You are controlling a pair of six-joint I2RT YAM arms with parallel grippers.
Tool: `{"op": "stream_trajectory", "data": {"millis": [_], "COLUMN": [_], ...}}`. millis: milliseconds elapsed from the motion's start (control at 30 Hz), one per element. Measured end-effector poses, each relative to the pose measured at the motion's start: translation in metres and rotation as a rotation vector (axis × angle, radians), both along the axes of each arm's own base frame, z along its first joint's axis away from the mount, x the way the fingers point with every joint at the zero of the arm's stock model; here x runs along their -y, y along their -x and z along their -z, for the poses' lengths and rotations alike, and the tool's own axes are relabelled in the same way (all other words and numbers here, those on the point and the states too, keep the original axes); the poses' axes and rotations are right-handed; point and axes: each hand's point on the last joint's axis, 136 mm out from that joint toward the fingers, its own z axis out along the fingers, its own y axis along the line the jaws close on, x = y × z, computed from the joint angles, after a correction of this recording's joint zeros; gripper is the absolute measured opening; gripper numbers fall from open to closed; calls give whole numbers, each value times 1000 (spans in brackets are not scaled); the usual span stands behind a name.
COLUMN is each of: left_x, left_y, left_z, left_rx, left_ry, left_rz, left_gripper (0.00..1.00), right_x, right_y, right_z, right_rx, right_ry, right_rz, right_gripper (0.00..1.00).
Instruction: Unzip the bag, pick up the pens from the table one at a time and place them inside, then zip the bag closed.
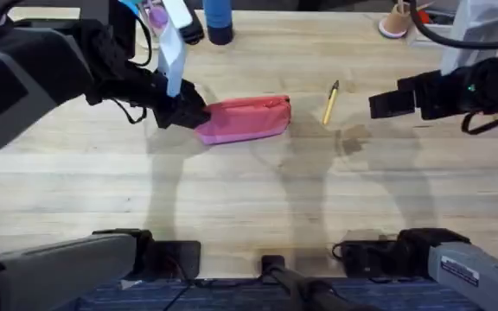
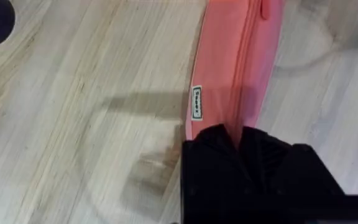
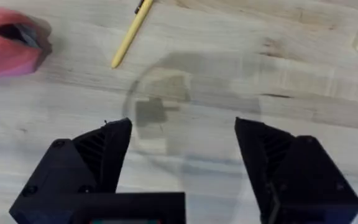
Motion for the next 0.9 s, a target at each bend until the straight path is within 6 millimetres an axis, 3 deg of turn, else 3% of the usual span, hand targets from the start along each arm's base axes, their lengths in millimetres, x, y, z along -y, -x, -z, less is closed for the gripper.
{"op": "stream_trajectory", "data": {"millis": [133, 400, 733, 900], "left_x": [0, 0, 0, 0], "left_y": [0, 0, 0, 0], "left_z": [0, 0, 0, 0], "left_rx": [0, 0, 0, 0], "left_ry": [0, 0, 0, 0], "left_rz": [0, 0, 0, 0], "left_gripper": [44, 44, 44, 43], "right_x": [-10, -58, -140, -171], "right_y": [-9, -25, -15, -7], "right_z": [-5, -25, -46, -54], "right_rx": [44, 141, 177, 196], "right_ry": [-53, -276, -447, -481], "right_rz": [-29, -180, -427, -525], "right_gripper": [997, 997, 997, 997]}}
